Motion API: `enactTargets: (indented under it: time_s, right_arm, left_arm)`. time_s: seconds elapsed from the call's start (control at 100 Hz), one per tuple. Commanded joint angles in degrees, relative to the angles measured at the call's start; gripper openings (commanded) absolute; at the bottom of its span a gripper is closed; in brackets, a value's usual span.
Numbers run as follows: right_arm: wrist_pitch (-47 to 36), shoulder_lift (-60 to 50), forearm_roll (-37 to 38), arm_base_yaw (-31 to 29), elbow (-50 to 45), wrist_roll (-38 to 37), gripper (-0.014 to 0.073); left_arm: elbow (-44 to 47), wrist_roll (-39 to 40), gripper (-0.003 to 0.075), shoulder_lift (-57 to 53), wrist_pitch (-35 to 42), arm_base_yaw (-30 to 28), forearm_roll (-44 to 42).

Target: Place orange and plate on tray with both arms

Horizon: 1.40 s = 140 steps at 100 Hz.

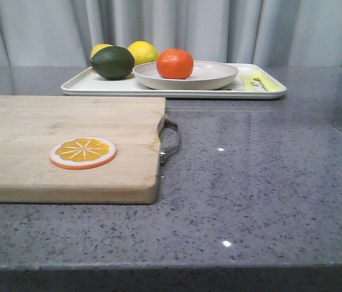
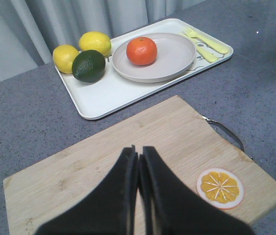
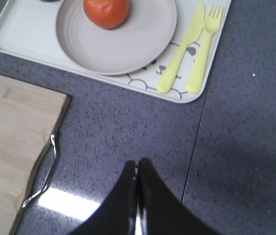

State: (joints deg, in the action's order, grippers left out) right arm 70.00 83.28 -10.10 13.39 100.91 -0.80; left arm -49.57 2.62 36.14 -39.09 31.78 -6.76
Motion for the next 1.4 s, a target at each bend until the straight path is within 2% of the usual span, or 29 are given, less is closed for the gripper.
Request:
enactTargets:
  time_s: [0.0, 0.41, 0.7, 1.07, 1.39]
  right_arm:
    - [-5.2, -7.1, 0.1, -0.1, -5.4, -0.2, -0.0066]
    - [-18.4, -30.7, 1.3, -0.1, -34.3, -0.2, -0.0066]
    - [-27.7, -48.0, 3.6, -0.1, -50.6, -0.2, -0.0066]
    - [-34.8, -65.3, 5.0, -0.1, -66.5, -0.2, -0.0066]
    - [-36.7, -70.6, 6.4, -0.1, -72.8, -0.1, -0.0066]
  left_arm:
    - [-1.4, 0.5, -0.0020, 0.0, 5.0, 0.0, 0.4]
    - [-1.4, 0.5, -0.0020, 0.0, 4.8, 0.0, 1.2]
    - [-1.1, 0.5, -0.0020, -0.4, 3.6, 0.0, 1.5]
    - [7.5, 0.5, -0.0020, -10.2, 5.1, 0.0, 2.7]
    - [11.4, 0.5, -0.0020, -18.5, 4.5, 0.0, 3.1]
